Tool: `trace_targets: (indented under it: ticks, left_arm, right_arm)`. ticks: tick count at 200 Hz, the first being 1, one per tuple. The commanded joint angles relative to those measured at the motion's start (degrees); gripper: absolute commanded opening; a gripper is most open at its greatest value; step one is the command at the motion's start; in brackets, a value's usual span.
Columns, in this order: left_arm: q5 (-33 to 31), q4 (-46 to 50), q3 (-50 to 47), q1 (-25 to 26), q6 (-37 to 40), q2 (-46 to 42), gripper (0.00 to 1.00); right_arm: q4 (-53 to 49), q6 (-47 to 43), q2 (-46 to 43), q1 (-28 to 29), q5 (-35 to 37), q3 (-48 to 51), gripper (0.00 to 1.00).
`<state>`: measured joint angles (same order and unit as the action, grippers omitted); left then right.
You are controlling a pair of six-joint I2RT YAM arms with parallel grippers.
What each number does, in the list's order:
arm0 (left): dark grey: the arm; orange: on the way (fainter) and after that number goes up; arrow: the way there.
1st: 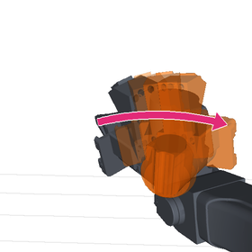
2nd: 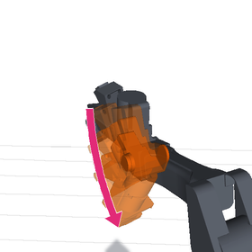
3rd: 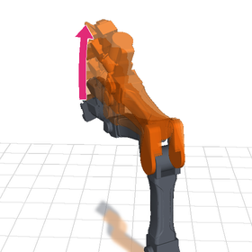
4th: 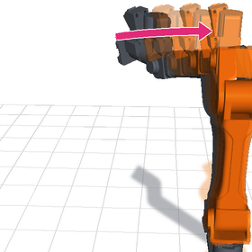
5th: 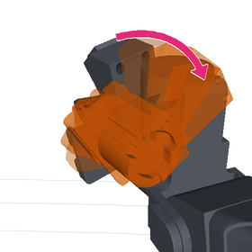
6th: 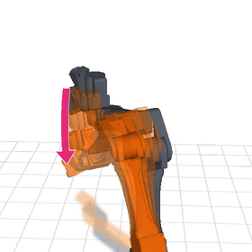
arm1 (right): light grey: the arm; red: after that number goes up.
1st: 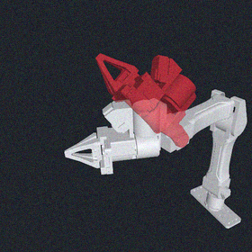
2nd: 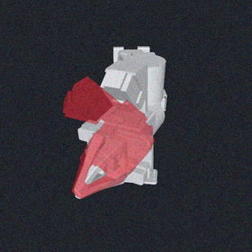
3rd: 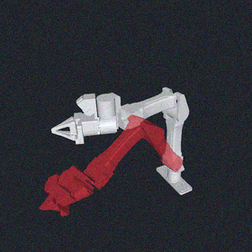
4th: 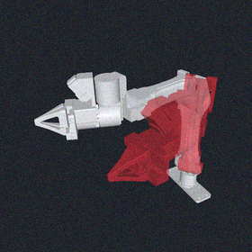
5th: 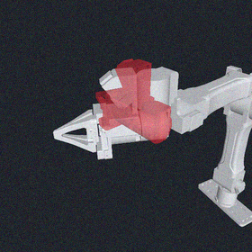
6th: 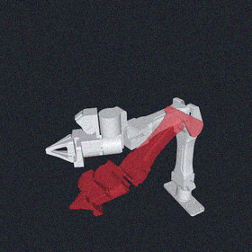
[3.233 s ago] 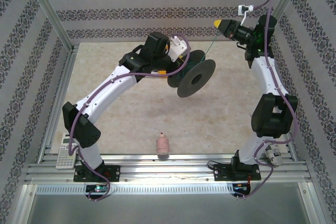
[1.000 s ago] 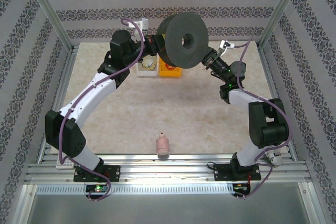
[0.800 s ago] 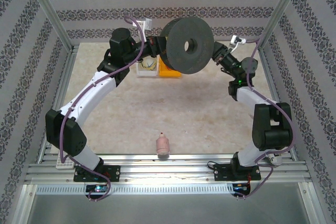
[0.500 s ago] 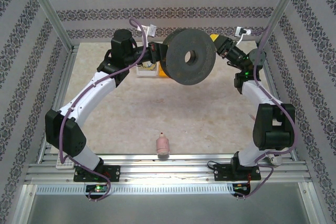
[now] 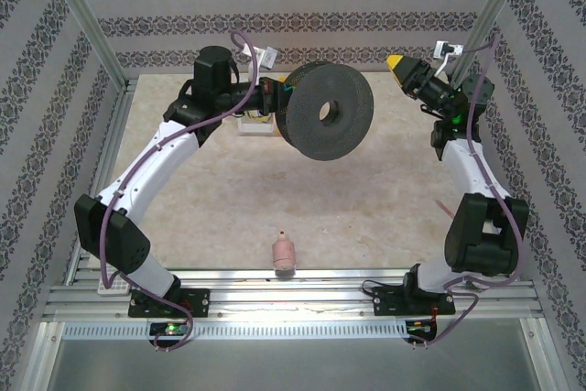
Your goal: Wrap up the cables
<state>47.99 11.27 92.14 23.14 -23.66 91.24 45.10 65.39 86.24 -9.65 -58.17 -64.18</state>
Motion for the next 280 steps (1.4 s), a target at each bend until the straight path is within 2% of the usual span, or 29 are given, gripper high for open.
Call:
trace_targets:
  ticks: [1, 14, 26, 48, 80, 95, 107, 133, 188, 280]
  left_arm:
    - [-4.8, 10.06, 5.92, 0.26, 8.37, -0.16, 0.0]
    - [-12.41, 18.14, 9.78, 1.22, 12.28, 1.0, 0.0]
    - [-19.21, 23.25, 12.92, 1.87, 13.79, 2.33, 0.0]
    - [-28.47, 31.8, 19.13, 3.88, 16.65, 5.64, 0.0]
    - [-38.93, 45.44, 31.84, 7.28, 20.42, 13.8, 0.0]
    - [-42.3, 50.1, 36.85, 8.38, 21.4, 17.38, 0.0]
    - [-43.78, 52.58, 40.08, 8.89, 21.68, 19.49, 0.0]
    - [-44.49, 54.19, 43.46, 9.49, 21.81, 21.79, 0.0]
    - [-44.47, 59.15, 51.72, 9.98, 22.17, 26.85, 0.0]
    - [-44.66, 60.45, 53.24, 10.79, 22.85, 28.29, 0.0]
  right_arm:
    - [-6.13, -6.65, -3.42, 0.31, -4.34, -3.6, 0.69]
    - [-14.88, -12.83, -5.66, 1.34, -4.5, -5.48, 0.73]
    - [-31.28, -25.61, -8.44, 3.71, -2.89, -8.97, 0.78]
    - [-57.66, -47.96, -11.66, 9.81, 4.47, -16.56, 0.84]
    - [-74.69, -62.77, -12.09, 15.32, 9.69, -24.39, 0.87]
    - [-81.26, -66.59, -10.86, 17.7, 10.64, -28.77, 0.89]
    - [-83.37, -67.07, -10.12, 19.14, 10.7, -30.63, 0.94]
    - [-88.08, -67.36, -7.99, 22.17, 12.86, -32.76, 0.97]
    - [-89.54, -65.27, -5.11, 28.14, 16.95, -31.71, 0.93]
    - [-86.78, -63.4, -2.0, 31.77, 22.36, -33.37, 0.52]
